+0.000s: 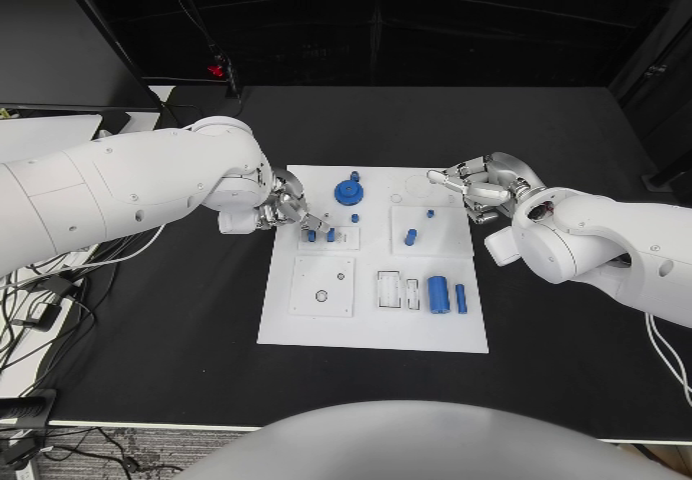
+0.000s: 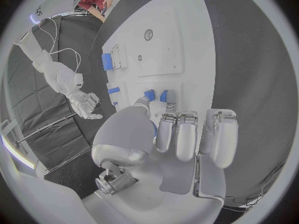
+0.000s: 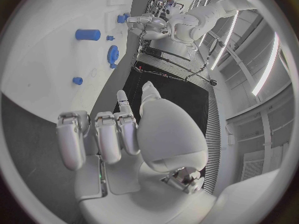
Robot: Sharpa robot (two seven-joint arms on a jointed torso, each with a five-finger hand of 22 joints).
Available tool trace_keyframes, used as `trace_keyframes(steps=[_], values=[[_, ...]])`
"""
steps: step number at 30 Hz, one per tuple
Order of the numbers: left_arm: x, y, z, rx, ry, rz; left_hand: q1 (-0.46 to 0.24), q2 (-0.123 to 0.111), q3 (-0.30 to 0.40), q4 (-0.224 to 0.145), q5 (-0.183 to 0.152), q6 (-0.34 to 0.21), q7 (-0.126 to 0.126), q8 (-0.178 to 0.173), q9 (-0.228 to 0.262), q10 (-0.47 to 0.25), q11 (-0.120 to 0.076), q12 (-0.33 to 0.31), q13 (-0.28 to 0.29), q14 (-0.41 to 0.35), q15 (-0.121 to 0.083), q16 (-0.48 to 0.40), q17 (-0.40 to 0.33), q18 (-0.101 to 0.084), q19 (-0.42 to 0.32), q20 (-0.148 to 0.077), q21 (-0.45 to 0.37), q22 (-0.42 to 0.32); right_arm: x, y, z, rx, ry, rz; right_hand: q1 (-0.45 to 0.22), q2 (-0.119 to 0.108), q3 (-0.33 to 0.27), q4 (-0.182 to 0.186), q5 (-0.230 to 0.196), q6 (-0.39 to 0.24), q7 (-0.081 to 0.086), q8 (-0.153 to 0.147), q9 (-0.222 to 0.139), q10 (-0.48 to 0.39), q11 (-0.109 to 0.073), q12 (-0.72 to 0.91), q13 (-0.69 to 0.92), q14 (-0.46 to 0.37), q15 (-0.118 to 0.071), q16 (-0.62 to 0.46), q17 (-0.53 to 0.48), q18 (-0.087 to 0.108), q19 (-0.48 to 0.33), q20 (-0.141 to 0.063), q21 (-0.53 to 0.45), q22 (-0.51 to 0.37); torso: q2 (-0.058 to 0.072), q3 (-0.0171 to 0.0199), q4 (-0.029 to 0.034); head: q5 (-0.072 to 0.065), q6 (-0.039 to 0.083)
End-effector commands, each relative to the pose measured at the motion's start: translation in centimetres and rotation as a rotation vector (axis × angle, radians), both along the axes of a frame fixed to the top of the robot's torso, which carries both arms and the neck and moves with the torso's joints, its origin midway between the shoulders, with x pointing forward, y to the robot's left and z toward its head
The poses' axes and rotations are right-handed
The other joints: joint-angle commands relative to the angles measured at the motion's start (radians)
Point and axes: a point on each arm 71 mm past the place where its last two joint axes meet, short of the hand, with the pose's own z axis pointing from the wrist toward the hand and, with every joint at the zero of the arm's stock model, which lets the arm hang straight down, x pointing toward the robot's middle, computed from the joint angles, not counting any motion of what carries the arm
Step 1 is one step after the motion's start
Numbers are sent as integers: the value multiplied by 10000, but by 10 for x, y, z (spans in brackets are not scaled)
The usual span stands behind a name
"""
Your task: Assemble the parts on the task board
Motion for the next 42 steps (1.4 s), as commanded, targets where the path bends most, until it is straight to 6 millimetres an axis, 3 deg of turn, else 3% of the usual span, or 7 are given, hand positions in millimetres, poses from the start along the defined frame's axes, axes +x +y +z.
trace_keyframes(steps=[1, 18, 21, 24, 27, 34, 42], values=[[0, 4, 0, -307, -451, 237, -174, -80, -168, -2, -91, 54, -26, 39, -54, 1097, -29, 34, 2631, 1065, 15, 8, 2635, -61, 1061, 0, 32, 2635, 0, 0, 1, 41, -37, 61, -10, 103, -61, 24, 47, -10, -47, 52, 17, 1041, -57, 25, 2632, 1056, -46, 24, 2635, -72, 1073, -46, 34, 2635, 4, 4, 20, -25, 1], [6, 5, 61, -6198, -4991, 187, 468, -571, -591, -29, -197, -618, 96, 130, -106, 1016, 61, -46, 2547, 1065, 211, 8, 2635, -61, 1061, 149, 32, 2635, 0, -2, 2, 45, -149, -1, 8, 126, -108, 24, 49, -15, -51, 80, 17, 1041, -62, 25, 2632, 1056, -52, 24, 2635, -72, 1073, -52, 34, 2635, 1, -3, -3, 14, 1], [7, 2, 66, -6956, -5445, 3, 846, -571, -664, -21, -179, -838, 185, 315, -175, -1256, 154, -2103, 606, 1065, 300, 8, 2635, -61, 1061, 236, 31, 2634, 0, -2, 2, 50, -165, 4, 11, 126, -111, 23, 50, -17, -51, 82, 17, 1041, -62, 25, 2632, 1056, -52, 24, 2635, -72, 1073, -52, 34, 2635, -2, -6, -13, 22, 1], [7, -2, 66, -7517, -5718, -260, 1205, -538, -734, -7, -153, -1075, 324, 340, -346, -5975, 303, -6391, -3076, 1065, 425, 8, 2635, -50, 1025, 339, 3, 2620, 0, -1, 2, 55, -180, 12, 11, 126, -111, 23, 50, -17, -51, 82, 17, 1041, -62, 25, 2632, 1056, -52, 24, 2635, -72, 1073, -52, 34, 2635, -1, -8, -18, 32, 1], [7, -6, 61, -7883, -5838, -463, 1727, -615, -810, -34, 29, -1175, 471, 262, -618, -7000, 511, -8103, -4774, 1065, 608, 8, 2635, -61, 1061, 484, 32, 2635, 0, -1, 2, 60, -198, 18, 11, 126, -111, 23, 50, -17, -51, 82, 17, 1041, -62, 25, 2632, 1056, -52, 24, 2635, -72, 1073, -52, 34, 2635, -3, -8, -12, 5, 1], [9, -12, 53, -7839, -6524, -1193, 2742, -931, -858, -15, 85, -1093, 695, -137, -1177, -7774, 765, -9471, -6802, 1065, 828, 8, 2635, -61, 1061, 703, 32, 2635, 0, -1, 2, 71, -223, 37, 15, 128, -115, 21, 52, -19, -51, 83, 17, 1041, -62, 25, 2632, 1056, -52, 24, 2635, -72, 1073, -53, 34, 2635, -2, -2, -5, -2, 1], [7, -21, 46, -6363, -7969, -3425, 4292, -1356, -538, -91, -477, 106, 625, -1654, -2385, -6948, 719, -10577, -9272, 1065, 738, 8, 2635, -61, 1061, 636, 32, 2635, 0, -1, 3, 98, -317, 56, 19, 129, -117, 20, 53, -20, -51, 85, 17, 1041, -63, 25, 2632, 1056, -53, 24, 2635, -72, 1073, -53, 34, 2635, 0, -2, -6, -1, 1]])
